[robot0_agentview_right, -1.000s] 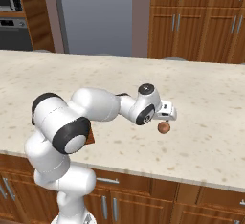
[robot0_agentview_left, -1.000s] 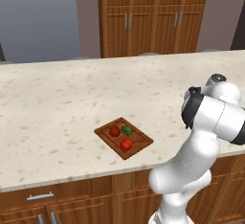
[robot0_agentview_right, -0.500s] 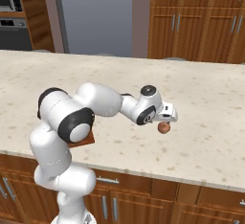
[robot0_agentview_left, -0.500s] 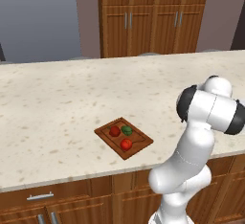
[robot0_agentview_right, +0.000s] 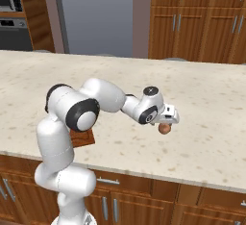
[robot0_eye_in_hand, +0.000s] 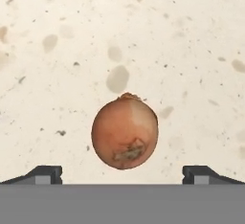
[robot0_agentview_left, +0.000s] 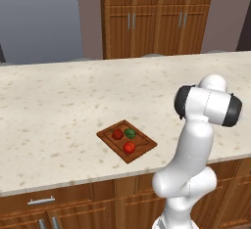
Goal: Place the avocado, onion, tomato, and bell pepper on the cutting board.
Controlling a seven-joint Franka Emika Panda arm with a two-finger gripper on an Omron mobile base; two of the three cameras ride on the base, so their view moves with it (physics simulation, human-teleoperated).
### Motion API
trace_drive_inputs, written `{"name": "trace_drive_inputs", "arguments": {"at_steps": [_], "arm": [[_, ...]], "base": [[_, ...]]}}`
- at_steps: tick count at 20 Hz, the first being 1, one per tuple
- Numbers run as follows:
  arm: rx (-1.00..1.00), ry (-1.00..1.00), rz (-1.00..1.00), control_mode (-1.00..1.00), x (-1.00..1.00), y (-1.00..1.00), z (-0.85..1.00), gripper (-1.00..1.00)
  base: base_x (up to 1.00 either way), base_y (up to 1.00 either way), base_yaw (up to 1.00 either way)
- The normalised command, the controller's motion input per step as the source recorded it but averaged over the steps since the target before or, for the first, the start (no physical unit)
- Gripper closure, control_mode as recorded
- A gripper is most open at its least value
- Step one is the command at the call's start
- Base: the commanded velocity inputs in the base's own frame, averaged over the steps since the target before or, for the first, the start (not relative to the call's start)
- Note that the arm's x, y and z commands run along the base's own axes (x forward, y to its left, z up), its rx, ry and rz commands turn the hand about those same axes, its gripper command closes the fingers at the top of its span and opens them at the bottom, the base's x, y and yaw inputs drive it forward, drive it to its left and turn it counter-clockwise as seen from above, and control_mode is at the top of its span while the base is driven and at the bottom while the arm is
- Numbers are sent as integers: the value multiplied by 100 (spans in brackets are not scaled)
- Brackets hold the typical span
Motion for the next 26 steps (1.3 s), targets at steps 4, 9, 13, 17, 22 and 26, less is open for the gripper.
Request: {"name": "trace_drive_inputs", "arguments": {"at_steps": [4, 9, 13, 17, 22, 26], "arm": [[0, 7, 0, -100, 22, -10, -25, -100], [0, 7, 0, -100, 23, -10, -26, -100], [0, 5, 0, -100, 20, -13, -23, -100], [0, 2, 0, -100, 15, -19, -20, -100], [0, 0, 0, -100, 0, -10, -8, 100], [9, 4, 0, -100, -16, 0, 31, 100]], "base": [[0, 0, 0], [0, 0, 0], [0, 0, 0], [0, 0, 0], [0, 0, 0], [0, 0, 0]]}}
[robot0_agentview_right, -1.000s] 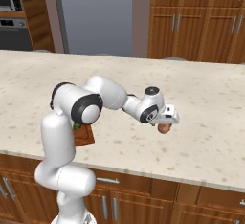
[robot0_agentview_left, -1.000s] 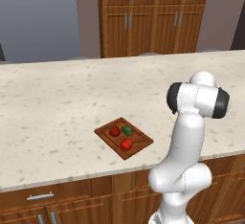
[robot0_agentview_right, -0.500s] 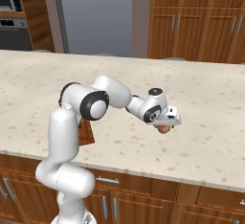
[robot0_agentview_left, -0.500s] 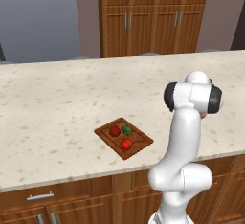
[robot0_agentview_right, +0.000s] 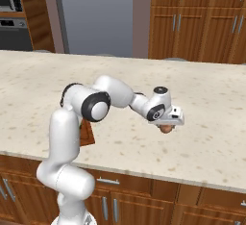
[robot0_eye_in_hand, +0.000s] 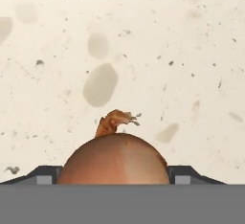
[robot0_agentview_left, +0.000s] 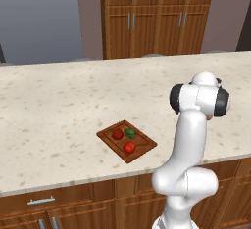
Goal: Place the avocado, onion, tomato, and bell pepper on the cutting board.
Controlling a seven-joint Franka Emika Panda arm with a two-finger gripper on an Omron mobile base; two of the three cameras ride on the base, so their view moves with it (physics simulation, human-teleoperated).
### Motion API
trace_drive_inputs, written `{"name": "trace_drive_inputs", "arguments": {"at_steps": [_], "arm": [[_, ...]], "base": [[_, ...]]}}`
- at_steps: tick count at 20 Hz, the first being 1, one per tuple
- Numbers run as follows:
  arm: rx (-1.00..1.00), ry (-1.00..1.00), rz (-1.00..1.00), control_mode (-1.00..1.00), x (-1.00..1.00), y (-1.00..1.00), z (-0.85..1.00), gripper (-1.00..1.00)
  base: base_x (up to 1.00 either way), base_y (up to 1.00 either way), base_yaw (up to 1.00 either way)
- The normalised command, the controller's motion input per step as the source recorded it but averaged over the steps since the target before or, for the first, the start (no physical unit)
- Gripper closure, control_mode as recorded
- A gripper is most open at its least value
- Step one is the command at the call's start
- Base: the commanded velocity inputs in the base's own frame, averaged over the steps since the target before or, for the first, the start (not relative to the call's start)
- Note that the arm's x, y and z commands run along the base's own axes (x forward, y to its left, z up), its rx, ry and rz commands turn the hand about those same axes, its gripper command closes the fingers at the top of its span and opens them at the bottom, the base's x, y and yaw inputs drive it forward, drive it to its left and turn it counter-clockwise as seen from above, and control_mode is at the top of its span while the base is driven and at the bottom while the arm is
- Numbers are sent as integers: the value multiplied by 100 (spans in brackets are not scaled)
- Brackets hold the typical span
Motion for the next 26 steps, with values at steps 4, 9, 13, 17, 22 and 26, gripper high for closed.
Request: {"name": "trace_drive_inputs", "arguments": {"at_steps": [4, 9, 13, 17, 22, 26], "arm": [[13, 8, 0, -100, -19, 33, 91, 100], [12, 5, 0, -100, -31, 69, 100, 100], [7, 1, 0, -100, -56, 86, 100, 100], [4, 0, 0, -100, -74, 90, 87, 100], [1, 0, 0, -100, -83, 88, 68, 100], [0, -5, 0, -100, -88, 91, 30, 100]], "base": [[0, 0, 0], [0, 0, 0], [0, 0, 0], [0, 0, 0], [0, 0, 0], [0, 0, 0]]}}
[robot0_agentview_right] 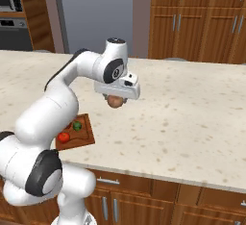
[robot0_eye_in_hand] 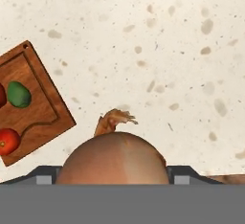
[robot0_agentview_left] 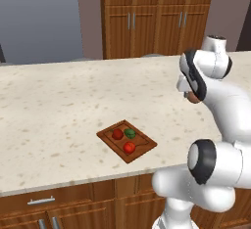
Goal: Place the avocado, onion, tomato, and bell pepper on the cutting board.
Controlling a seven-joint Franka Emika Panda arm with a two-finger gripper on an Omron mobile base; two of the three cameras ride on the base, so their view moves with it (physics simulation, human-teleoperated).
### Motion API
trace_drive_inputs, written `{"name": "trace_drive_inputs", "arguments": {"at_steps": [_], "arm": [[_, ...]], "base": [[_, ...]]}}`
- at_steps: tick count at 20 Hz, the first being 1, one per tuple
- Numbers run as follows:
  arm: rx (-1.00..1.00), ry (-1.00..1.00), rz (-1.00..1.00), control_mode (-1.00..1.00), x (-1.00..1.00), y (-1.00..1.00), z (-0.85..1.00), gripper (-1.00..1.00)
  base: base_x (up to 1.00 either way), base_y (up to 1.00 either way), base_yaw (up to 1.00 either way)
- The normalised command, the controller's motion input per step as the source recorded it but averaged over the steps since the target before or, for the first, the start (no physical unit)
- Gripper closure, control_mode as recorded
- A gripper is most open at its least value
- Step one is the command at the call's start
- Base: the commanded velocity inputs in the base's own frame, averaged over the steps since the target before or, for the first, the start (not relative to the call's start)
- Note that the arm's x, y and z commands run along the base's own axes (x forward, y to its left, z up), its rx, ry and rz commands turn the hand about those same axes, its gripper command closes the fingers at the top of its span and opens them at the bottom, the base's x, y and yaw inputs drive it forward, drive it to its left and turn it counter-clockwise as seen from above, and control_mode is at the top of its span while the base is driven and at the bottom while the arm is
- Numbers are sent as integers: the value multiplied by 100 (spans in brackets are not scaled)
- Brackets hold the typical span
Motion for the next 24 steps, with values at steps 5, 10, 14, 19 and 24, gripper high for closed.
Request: {"name": "trace_drive_inputs", "arguments": {"at_steps": [5, 10, 14, 19, 24], "arm": [[0, -9, 0, -100, -72, 83, 2, 100], [0, -12, 0, -100, -50, 62, -4, 100], [0, -3, 0, -100, -5, 63, -17, 100], [0, 0, 0, -100, 10, 56, -36, 100], [0, 0, 0, -100, 26, 54, -33, 100]], "base": [[0, 0, 0], [0, 0, 0], [0, 0, 0], [0, 0, 0], [0, 0, 0]]}}
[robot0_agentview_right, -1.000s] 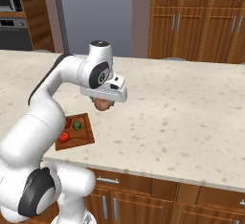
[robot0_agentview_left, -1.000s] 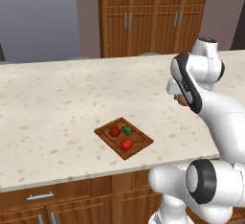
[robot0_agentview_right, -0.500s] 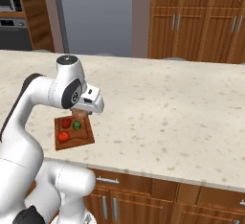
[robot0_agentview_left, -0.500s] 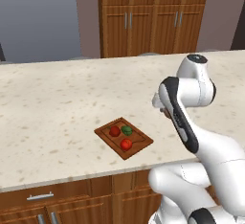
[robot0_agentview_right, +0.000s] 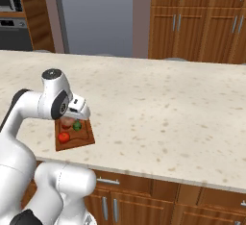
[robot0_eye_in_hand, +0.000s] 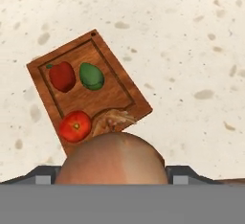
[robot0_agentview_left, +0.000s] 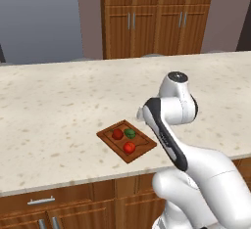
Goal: Place the avocado, onion, tomato, and bell pepper on the cutting board.
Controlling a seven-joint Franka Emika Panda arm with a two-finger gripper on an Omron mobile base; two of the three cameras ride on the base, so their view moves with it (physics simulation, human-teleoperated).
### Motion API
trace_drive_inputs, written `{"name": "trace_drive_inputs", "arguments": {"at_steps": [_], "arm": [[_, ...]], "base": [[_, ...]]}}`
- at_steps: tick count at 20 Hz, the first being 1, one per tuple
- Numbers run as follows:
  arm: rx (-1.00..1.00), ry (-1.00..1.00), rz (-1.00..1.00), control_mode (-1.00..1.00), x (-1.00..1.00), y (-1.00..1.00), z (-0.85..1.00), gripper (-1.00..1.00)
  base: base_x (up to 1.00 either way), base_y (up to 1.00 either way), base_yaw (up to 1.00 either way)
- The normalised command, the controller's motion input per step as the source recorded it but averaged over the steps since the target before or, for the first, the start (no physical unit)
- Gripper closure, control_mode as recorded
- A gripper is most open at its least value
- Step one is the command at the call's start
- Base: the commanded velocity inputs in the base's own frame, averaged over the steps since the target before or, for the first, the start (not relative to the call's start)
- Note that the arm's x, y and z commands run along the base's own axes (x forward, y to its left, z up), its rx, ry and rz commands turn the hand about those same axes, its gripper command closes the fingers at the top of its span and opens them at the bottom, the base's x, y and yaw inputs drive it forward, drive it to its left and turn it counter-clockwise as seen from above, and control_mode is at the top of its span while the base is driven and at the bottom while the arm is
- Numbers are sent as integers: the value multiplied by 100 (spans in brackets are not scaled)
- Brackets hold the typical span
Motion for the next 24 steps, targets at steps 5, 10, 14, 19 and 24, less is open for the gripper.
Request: {"name": "trace_drive_inputs", "arguments": {"at_steps": [5, 10, 14, 19, 24], "arm": [[0, 1, 0, -100, 28, 32, -30, 100], [0, 4, 0, -100, 38, 6, -36, 100], [0, 3, 0, -100, 33, 0, -38, 100], [0, 1, 0, -100, 21, 0, -30, 100], [0, 0, 0, -100, 17, 0, -29, 100]], "base": [[0, 0, 0], [0, 0, 0], [0, 0, 0], [0, 0, 0], [0, 0, 0]]}}
